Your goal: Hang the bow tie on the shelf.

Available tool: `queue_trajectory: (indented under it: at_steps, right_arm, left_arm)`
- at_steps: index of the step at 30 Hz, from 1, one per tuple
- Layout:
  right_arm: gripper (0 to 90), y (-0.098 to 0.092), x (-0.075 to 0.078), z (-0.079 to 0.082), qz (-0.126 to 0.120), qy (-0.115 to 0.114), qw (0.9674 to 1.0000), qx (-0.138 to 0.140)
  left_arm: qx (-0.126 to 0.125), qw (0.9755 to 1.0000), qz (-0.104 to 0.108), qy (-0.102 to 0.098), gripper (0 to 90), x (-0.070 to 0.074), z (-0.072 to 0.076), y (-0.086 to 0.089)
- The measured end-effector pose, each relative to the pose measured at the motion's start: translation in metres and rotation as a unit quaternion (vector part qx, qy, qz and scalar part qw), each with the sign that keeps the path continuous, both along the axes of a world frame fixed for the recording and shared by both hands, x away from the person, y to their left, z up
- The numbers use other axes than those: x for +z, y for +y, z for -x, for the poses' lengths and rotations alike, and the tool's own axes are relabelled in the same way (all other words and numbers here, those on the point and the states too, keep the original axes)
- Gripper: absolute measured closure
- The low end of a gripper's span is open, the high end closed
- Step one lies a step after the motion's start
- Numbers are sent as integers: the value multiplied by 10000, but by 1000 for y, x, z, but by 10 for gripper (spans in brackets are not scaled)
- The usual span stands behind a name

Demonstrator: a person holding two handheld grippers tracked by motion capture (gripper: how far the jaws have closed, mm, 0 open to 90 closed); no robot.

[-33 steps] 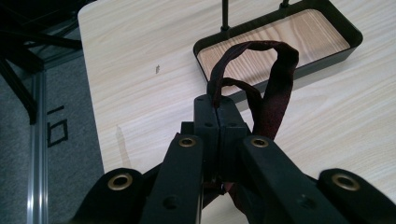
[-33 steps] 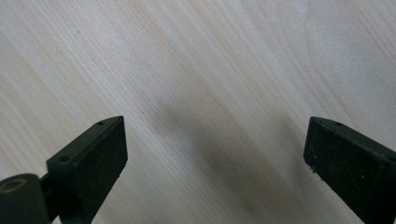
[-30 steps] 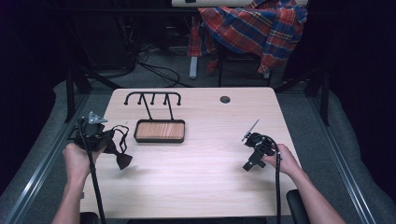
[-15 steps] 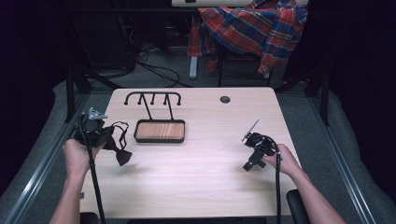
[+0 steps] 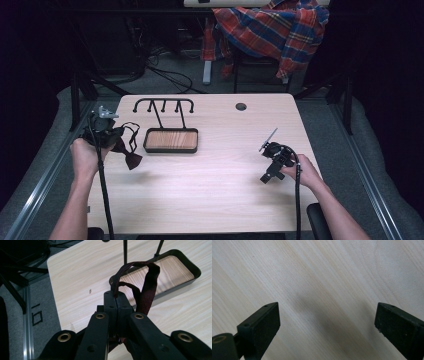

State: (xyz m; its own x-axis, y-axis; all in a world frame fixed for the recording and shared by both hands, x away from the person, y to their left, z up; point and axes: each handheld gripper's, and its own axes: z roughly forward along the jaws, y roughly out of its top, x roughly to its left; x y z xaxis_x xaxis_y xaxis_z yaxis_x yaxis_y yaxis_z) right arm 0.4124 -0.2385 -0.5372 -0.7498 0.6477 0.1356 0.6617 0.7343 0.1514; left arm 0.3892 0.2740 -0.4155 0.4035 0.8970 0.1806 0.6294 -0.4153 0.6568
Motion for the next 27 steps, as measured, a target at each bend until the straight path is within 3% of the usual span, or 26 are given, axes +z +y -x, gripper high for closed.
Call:
queue_trajectory:
  at_steps: [27]
  right_arm:
    - [65, 0, 0, 0, 1, 13, 10000, 37]
  left_arm:
    - [-29, 10000, -38, -65, 892, 17, -30, -10]
